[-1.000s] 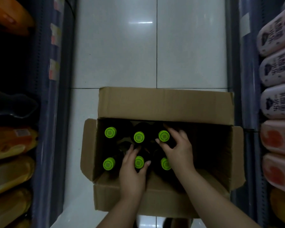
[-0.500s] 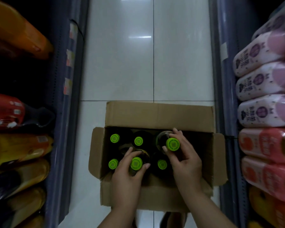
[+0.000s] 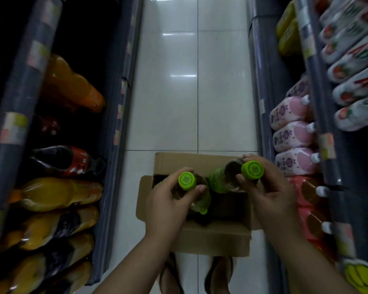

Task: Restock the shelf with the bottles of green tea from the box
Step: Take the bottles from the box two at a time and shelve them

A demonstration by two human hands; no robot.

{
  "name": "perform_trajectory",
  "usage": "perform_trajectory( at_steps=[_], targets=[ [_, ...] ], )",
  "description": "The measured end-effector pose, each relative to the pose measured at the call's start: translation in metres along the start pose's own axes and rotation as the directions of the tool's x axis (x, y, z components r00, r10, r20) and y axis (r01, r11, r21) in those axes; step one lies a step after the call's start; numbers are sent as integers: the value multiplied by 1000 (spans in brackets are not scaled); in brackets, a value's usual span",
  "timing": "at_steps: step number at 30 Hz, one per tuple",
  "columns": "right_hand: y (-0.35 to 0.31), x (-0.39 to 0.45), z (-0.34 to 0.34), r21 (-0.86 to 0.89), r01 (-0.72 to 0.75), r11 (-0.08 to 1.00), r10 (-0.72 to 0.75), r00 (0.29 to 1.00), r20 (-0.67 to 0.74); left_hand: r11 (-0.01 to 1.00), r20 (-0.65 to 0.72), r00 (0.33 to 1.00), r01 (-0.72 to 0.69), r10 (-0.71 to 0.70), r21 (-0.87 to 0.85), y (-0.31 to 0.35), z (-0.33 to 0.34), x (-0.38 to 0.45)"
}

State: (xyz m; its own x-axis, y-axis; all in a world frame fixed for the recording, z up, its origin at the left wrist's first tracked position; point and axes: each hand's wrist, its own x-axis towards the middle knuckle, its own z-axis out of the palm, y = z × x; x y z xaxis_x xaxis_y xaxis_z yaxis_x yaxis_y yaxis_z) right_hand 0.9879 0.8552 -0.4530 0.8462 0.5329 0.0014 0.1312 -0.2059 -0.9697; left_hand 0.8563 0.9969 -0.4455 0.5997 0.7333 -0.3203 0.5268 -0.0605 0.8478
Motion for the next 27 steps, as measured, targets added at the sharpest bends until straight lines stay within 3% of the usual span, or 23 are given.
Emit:
perform_trajectory(
  at_steps=[6, 13, 23, 27],
  targets=[
    [-141, -4, -70, -20, 89, 996, -91, 990, -112, 966, 86, 965, -252, 247, 53, 136, -61, -28],
    [-310, -25, -141, 13, 156, 988, -147, 955, -258, 899, 137, 895, -399, 425, -183, 305, -115, -83],
    [-453, -62, -208, 166, 208, 964, -113, 885, -452, 808, 283, 773, -457, 568, -373, 465, -152, -155],
    [-484, -97, -225, 165, 209, 964, -89, 837, -540, 760, 372, 673, -482, 640, -436, 501, -153, -180]
  ],
)
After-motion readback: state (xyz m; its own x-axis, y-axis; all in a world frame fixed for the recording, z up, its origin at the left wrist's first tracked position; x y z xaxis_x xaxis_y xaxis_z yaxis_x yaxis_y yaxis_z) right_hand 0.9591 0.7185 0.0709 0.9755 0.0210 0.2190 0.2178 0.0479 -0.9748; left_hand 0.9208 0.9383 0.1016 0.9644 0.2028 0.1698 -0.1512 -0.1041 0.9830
